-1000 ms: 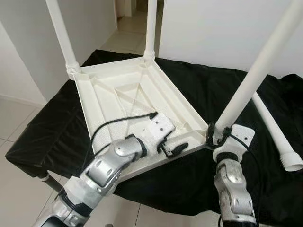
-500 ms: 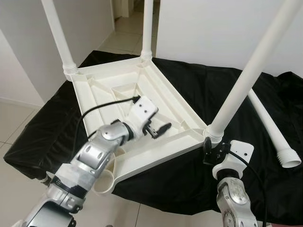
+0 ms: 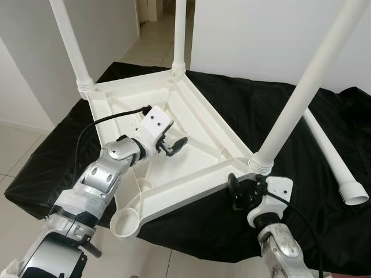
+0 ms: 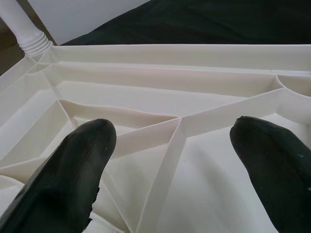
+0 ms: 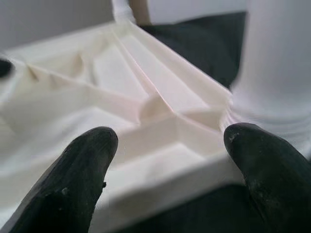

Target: Building children table

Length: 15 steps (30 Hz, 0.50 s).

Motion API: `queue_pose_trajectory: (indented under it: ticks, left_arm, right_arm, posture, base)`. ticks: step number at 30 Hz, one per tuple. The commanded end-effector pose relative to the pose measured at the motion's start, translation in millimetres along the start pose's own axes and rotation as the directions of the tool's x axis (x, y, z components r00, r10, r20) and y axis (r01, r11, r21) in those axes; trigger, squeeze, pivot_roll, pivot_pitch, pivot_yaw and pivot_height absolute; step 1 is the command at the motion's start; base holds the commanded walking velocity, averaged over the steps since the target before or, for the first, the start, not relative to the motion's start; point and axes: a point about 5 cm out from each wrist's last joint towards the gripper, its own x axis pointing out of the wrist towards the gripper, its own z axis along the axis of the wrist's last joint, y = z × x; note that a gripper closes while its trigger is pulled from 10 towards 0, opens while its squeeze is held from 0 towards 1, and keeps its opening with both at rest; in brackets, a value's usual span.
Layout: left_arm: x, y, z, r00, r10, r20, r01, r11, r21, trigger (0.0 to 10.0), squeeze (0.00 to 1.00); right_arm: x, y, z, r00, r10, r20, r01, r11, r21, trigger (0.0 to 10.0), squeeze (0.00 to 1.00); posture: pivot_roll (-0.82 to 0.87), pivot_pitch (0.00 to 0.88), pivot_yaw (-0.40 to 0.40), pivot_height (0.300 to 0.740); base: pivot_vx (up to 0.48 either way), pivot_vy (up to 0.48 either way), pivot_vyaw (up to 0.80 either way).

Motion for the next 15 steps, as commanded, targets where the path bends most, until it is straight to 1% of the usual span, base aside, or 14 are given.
queue_pose_trajectory:
  ticks: [1,3,8,10,13,15]
  left_arm:
    - [1.5,2.8,3,1.000,0.022,0.012,-0.023,1.000,0.020,10.0,0.00]
    - [1.8,3.0,3,1.000,0.023,0.014,-0.024,0.999,0.023,10.0,0.00]
    - [2.3,3.8,4,0.999,0.026,0.019,-0.026,0.999,0.025,10.0,0.00]
    - [2.2,5.7,5,0.999,0.030,0.023,-0.030,0.999,0.029,10.0,0.00]
    - [2.2,5.7,5,0.999,0.030,0.023,-0.030,0.999,0.029,10.0,0.00]
    - [2.2,6.8,5,0.999,0.032,0.025,-0.033,0.999,0.030,10.0,0.00]
  right_arm:
    - [2.8,0.0,0,1.000,0.031,-0.004,-0.031,0.999,0.026,10.0,0.00]
    - [7.0,0.3,3,0.998,0.061,0.003,-0.061,0.997,0.039,10.0,0.00]
    - [11.6,-4.8,4,0.998,0.064,0.008,-0.064,0.998,0.029,10.0,0.00]
    - [15.7,-22.0,6,1.000,0.008,0.012,-0.009,0.999,0.031,10.0,0.00]
    - [15.7,-22.0,6,1.000,0.008,0.012,-0.009,0.999,0.031,10.0,0.00]
    - [17.6,-38.6,6,0.999,-0.041,0.013,0.040,0.998,0.037,10.0,0.00]
  posture:
    - [-0.09,0.000,-0.003,0.740]
    - [-0.09,0.000,-0.004,0.740]
    - [-0.09,0.000,-0.004,0.740]
    - [-0.08,0.000,-0.008,0.740]
    - [-0.08,0.000,-0.008,0.740]
    - [-0.08,0.000,-0.005,0.740]
  base:
    - [0.000,0.000,0.00]
    - [0.000,0.000,0.00]
    - [0.000,0.000,0.00]
    - [0.000,0.000,0.00]
    - [0.000,0.000,0.00]
    - [0.000,0.000,0.00]
